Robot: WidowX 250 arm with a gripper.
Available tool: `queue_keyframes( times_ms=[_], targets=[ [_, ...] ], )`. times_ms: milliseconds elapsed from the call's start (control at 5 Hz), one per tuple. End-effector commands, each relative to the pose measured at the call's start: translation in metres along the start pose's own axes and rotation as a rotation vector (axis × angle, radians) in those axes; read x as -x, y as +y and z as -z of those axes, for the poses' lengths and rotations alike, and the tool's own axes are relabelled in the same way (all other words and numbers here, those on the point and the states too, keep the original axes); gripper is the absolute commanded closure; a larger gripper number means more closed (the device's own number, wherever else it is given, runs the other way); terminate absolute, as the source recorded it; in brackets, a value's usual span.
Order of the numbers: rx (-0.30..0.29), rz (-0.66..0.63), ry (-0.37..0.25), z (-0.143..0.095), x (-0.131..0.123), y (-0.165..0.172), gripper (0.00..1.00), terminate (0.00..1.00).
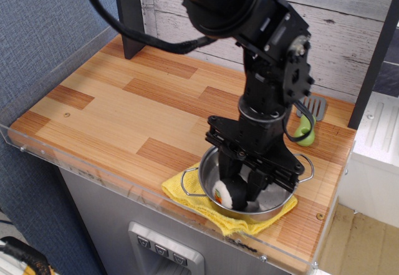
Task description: Move the sushi rool from the pot to the table.
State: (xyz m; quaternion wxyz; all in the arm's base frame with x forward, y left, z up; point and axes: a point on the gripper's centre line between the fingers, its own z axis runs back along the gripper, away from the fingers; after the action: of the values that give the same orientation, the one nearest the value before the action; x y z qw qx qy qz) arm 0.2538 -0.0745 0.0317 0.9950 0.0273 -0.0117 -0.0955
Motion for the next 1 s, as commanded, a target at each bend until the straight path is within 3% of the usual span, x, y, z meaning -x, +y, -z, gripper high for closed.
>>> queue_keyframes(
  times_ms=[0,200,400,600,800],
  targets=[
    [-0.079,-0.225,-0.254,-0.095,-0.036,0.09,1.0,0.0],
    [-0.11,-0.345,-0.252,-0.092,-0.05,0.146,1.0,0.0],
    [-0.101,-0.363,-0.147,-0.044,-0.048,0.195,1.0,0.0],
    [-0.071,-0.339,-0.08,-0.012,-0.044,0.216,1.0,0.0],
    [-0.047,-0.315,-0.041,0.0,-0.046,0.213,0.0,0.0]
  ],
)
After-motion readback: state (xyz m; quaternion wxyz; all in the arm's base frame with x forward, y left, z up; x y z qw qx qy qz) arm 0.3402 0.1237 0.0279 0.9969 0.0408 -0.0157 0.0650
